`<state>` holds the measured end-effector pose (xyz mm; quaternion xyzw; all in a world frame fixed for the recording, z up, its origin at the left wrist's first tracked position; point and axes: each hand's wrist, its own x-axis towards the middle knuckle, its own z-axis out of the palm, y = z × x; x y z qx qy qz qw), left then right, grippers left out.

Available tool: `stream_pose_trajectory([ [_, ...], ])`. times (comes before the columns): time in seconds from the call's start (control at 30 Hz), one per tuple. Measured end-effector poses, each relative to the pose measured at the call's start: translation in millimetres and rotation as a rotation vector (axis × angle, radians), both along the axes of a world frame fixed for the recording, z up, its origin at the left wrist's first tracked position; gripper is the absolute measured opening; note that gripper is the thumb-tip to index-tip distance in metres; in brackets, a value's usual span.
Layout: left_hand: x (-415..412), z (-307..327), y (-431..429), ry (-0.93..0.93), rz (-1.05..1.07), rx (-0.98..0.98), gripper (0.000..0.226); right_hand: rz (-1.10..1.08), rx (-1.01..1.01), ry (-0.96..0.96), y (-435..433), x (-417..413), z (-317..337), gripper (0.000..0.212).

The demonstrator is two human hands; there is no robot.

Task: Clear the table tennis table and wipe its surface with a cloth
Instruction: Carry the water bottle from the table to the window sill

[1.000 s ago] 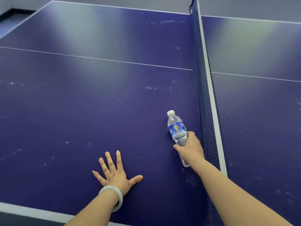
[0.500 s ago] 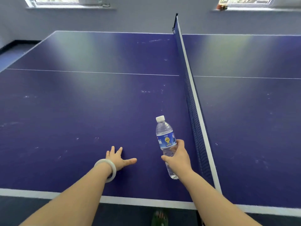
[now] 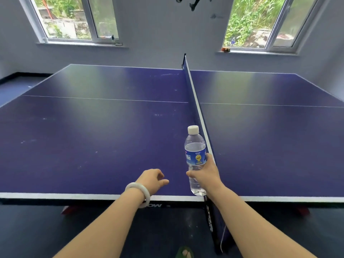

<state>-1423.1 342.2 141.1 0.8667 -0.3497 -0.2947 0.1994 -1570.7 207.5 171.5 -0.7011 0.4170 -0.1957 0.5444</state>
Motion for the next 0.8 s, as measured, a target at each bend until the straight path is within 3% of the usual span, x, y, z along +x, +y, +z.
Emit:
stream_pose_trajectory([
  [0.17,-60,26,-20,-0.033,-0.061,-0.111,0.031,-0.104,-0.031,-0.137,3,-61,19,0.055],
  [0.4,-157,44,-81,-0.045,-0.15,-0.119,0.026,-0.181,0.024,-0.16,-36,-167,27,0.056],
  [0.8,-431,42,-287,-0.041,-0.339,-0.081,0.025,-0.411,0.085,-0.131,-190,-464,29,0.054],
])
